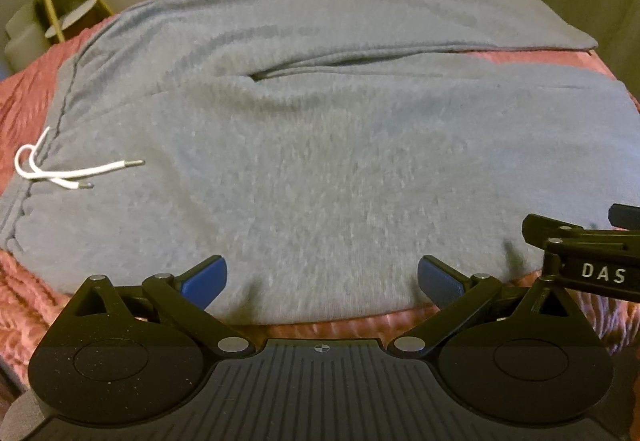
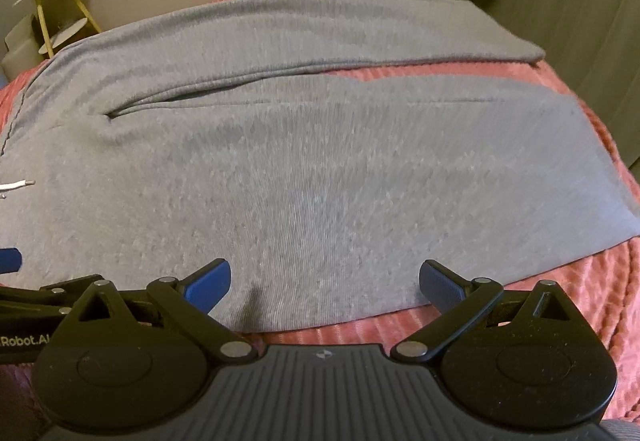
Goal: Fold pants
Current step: 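Grasp the grey pant leg hem with the right gripper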
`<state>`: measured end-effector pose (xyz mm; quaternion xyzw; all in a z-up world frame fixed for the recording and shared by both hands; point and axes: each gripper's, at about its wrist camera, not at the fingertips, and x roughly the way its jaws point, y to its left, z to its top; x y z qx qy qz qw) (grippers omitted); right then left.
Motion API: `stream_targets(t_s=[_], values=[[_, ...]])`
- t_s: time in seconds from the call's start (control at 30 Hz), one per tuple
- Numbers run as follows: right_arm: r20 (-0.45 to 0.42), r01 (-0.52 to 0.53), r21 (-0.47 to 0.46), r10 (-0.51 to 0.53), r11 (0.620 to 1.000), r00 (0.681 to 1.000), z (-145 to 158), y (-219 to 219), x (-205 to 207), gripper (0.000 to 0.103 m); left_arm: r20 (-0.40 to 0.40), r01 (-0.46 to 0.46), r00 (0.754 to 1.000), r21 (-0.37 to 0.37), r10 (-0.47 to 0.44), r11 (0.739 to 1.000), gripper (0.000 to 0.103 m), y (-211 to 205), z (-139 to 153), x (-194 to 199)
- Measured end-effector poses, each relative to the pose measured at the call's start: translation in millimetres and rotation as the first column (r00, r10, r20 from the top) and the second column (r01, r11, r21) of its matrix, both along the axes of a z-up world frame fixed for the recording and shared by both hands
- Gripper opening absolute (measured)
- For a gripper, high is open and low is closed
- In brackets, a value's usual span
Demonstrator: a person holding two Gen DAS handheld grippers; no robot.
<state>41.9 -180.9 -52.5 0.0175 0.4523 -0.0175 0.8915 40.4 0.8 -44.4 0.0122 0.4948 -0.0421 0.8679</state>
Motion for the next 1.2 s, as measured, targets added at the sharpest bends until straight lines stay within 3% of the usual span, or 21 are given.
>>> stream_targets(t_s=[0.17,0.27,0.33,0.4,0.53,0.63,0.77,0.93,1.03,1.1,1.13,1.2], values=[[0.076,0.048,0.122,-0.057,0.991,0.995,4.6,-25.2,10.1,0.101,0.000,-0.037,0.999,-0.038,0.037,0.999,0.103,5.1,6.0,12.0],[0.148,0.089,0.125,-0.108,0.988,0.983,15.0,-45.3,27.7,0.101,0.044,-0.098,0.994,-0.060,0.101,0.993,0.103,14.7,19.2,27.0],[0.164,0.065,0.133,-0.087,0.989,0.983,17.4,-59.3,47.7,0.101,0.066,-0.145,0.987,-0.060,0.149,0.988,0.103,21.4,25.1,40.6],[0.117,0.050,0.163,-0.070,0.985,0.991,17.7,-74.1,81.4,0.101,0.080,-0.208,0.974,-0.032,0.210,0.978,0.103,28.3,28.1,61.7],[0.185,0.116,0.179,-0.150,0.977,0.971,36.6,-100.0,154.5,0.101,0.125,-0.340,0.933,0.004,0.337,0.940,0.103,45.5,25.7,111.1],[0.158,0.181,0.161,-0.207,0.970,0.965,49.3,-112.8,235.9,0.101,0.188,-0.468,0.867,-0.007,0.461,0.884,0.103,62.1,9.4,131.1],[0.135,0.235,0.135,-0.253,0.963,0.958,50.0,-116.7,343.9,0.101,0.287,-0.519,0.811,-0.045,0.509,0.854,0.103,79.9,-18.9,122.5],[0.054,0.341,0.185,-0.355,0.922,0.933,29.3,-123.9,451.5,0.100,0.215,-0.515,0.811,-0.181,0.544,0.838,0.103,97.9,-43.3,138.1],[0.020,0.442,0.185,-0.453,0.878,0.891,11.9,-134.1,478.1,0.100,0.218,-0.504,0.820,-0.164,0.530,0.848,0.103,92.6,-52.9,144.7],[-0.062,0.514,0.181,-0.512,0.839,0.857,-8.6,-144.0,489.8,0.091,0.248,-0.485,0.826,-0.142,0.506,0.863,0.103,86.3,-52.8,146.8],[-0.086,0.531,0.177,-0.524,0.829,0.847,-14.1,-147.7,488.3,0.082,0.255,-0.472,0.833,-0.135,0.491,0.871,0.103,83.6,-53.6,146.9],[-0.034,0.527,0.148,-0.528,0.837,0.848,-18.8,-147.7,477.2,0.055,0.263,-0.455,0.842,-0.124,0.472,0.882,0.103,81.1,-55.5,145.7]])
